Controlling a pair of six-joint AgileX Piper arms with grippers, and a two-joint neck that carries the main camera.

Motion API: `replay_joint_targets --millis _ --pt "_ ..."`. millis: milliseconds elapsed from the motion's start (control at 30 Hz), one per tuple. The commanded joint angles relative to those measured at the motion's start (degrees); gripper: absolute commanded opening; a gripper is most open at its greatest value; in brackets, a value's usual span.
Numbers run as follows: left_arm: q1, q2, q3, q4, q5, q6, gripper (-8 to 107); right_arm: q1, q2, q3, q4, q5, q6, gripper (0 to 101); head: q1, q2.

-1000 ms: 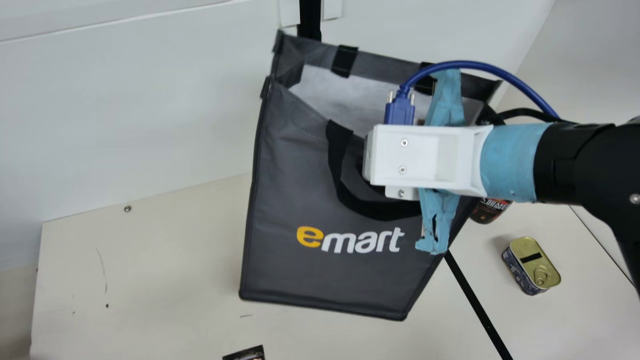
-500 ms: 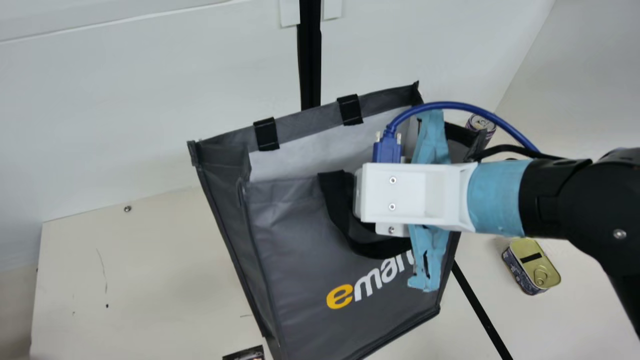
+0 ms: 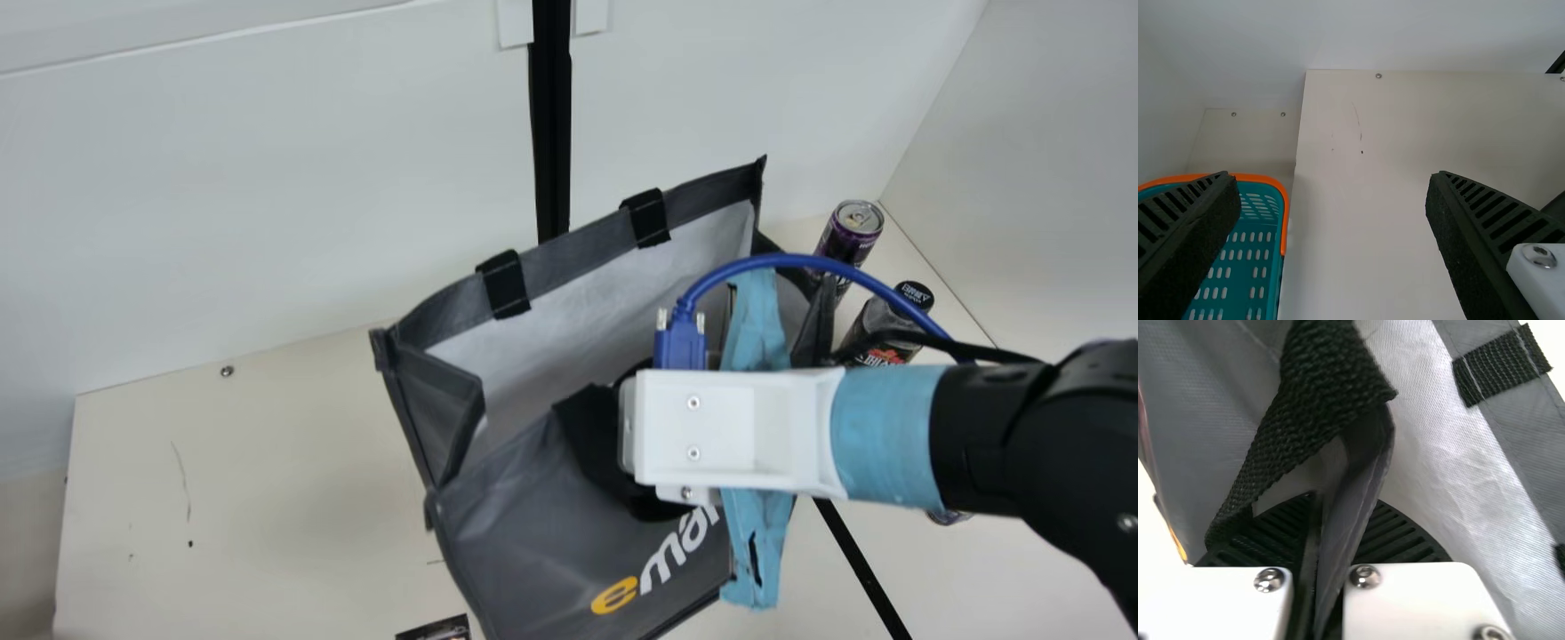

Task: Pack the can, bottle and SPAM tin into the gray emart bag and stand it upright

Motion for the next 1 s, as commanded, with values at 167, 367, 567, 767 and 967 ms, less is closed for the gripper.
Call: replay_joint_targets --millis 167,367,567,767,967 --pt "0.0 0.0 0.0 0.0 0.0 0.0 90 4.2 -3.5 2.1 -2.3 0.0 4.5 46 -1.3 0.0" --pt "0.0 0.0 0.0 0.0 0.0 0.0 90 8.2 -6.3 2.9 -5.3 0.0 8.6 66 -1.3 0.0" --pt "0.0 0.0 0.0 0.0 0.0 0.0 90 11.8 -8.6 2.4 -9.2 0.0 11.7 86 -1.3 0.0" --pt "0.0 0.0 0.0 0.0 0.0 0.0 90 13.5 -10.1 1.2 -12.2 0.0 12.7 95 -1.3 0.0" --pt "0.0 0.0 0.0 0.0 0.0 0.0 90 13.3 -10.4 -0.5 -13.6 0.0 11.9 95 -1.3 0.0"
